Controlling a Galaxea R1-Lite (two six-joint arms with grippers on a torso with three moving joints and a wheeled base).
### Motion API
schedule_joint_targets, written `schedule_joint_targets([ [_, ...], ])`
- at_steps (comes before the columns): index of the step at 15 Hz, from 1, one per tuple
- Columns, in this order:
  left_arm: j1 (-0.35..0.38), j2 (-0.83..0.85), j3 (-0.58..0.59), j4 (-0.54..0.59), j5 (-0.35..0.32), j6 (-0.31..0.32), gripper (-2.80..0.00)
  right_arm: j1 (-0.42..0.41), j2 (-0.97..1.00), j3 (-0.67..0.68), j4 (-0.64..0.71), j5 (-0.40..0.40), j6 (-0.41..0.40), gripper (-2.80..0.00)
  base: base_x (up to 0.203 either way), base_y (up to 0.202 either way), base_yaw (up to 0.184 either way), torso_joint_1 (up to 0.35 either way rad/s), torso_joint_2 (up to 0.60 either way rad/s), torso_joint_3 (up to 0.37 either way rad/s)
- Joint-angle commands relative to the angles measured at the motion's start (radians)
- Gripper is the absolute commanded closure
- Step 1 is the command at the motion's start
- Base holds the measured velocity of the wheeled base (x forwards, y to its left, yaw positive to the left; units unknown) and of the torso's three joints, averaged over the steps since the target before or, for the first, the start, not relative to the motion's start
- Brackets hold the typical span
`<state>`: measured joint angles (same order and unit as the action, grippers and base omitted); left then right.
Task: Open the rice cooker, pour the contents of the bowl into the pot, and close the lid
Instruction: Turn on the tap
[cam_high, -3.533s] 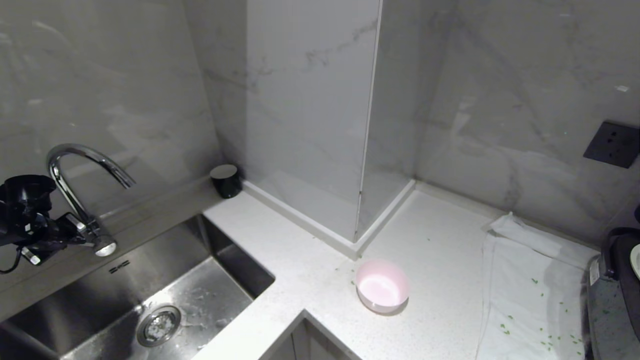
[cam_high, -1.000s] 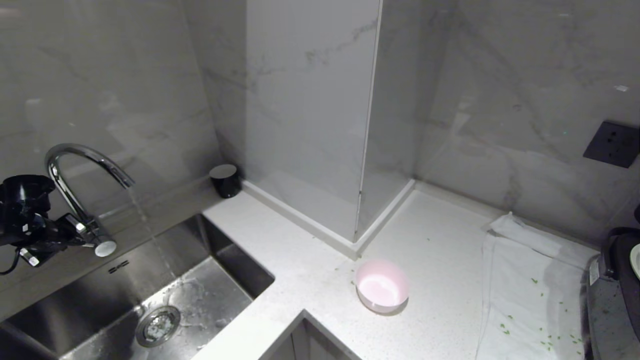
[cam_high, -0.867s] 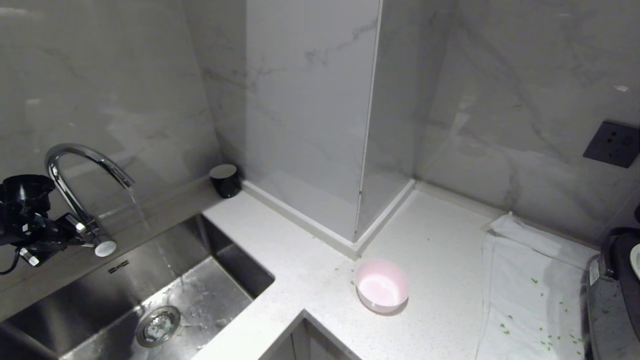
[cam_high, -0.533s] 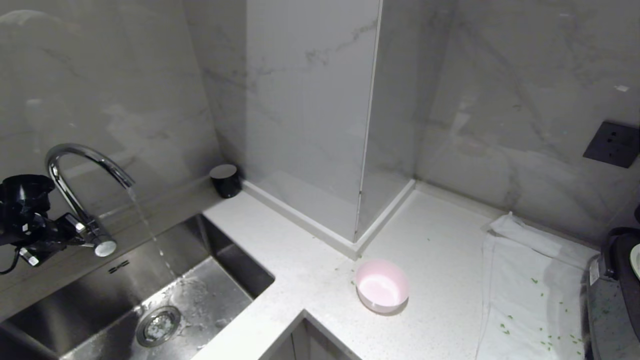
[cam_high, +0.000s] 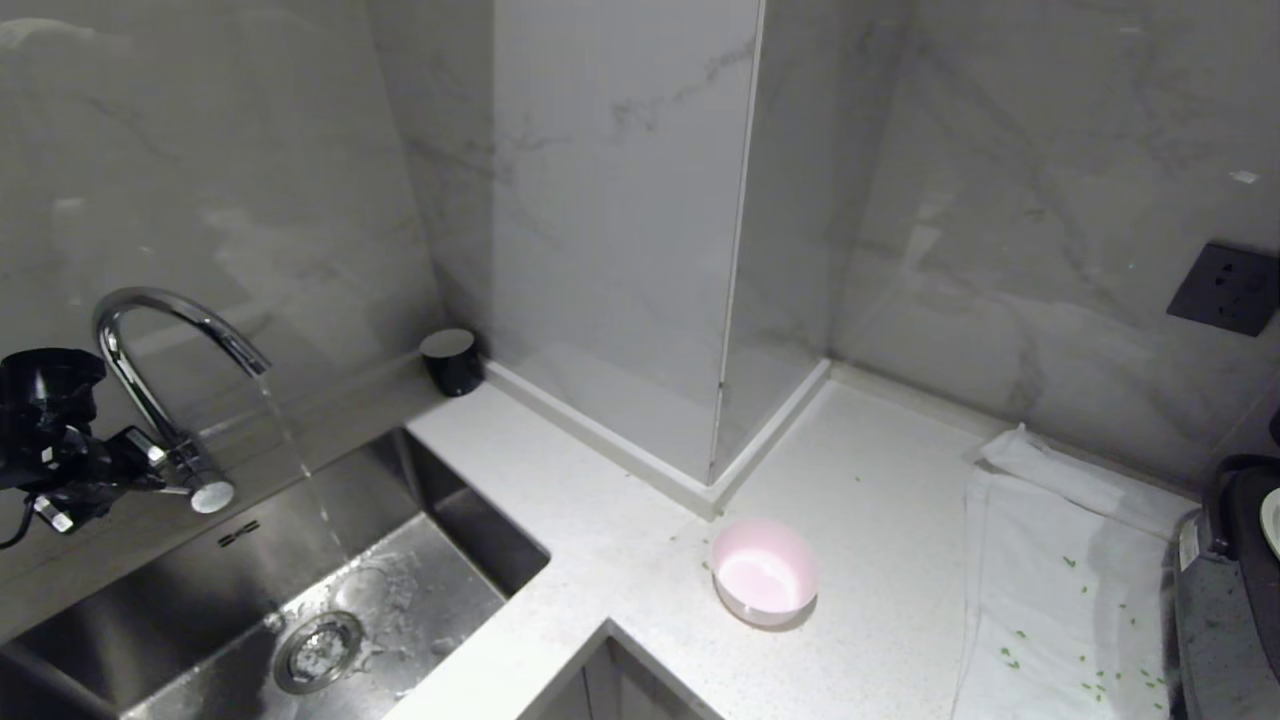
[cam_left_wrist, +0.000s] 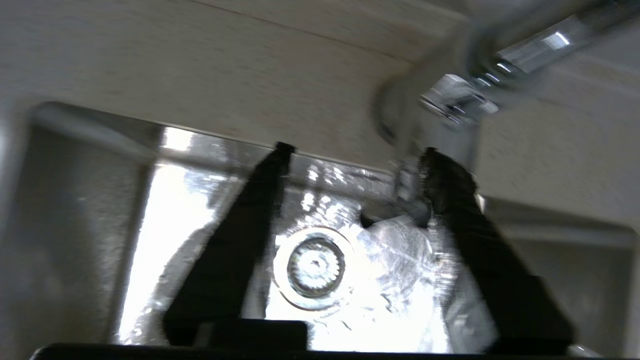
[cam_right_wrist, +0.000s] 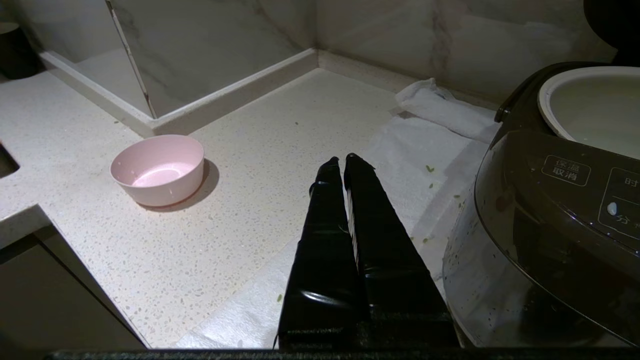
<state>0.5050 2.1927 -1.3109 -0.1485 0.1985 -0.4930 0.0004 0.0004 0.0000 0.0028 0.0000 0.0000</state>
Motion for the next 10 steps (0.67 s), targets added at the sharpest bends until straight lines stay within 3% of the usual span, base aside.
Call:
schedule_joint_targets([
  [1, 0.001, -0.002, -0.001, -0.003, -0.002, -0.004, -2.80, 0.000, 0.000, 0.002, 0.000, 0.000, 0.000, 0.00, 0.000, 0.000, 0.000, 0.000, 0.00, 0.000],
  [10, -0.005, -0.044, 0.030, -0.001, -0.009, -0.001, -2.80, 0.001, 0.000, 0.002, -0.001, 0.000, 0.000, 0.00, 0.000, 0.000, 0.000, 0.000, 0.00, 0.000],
])
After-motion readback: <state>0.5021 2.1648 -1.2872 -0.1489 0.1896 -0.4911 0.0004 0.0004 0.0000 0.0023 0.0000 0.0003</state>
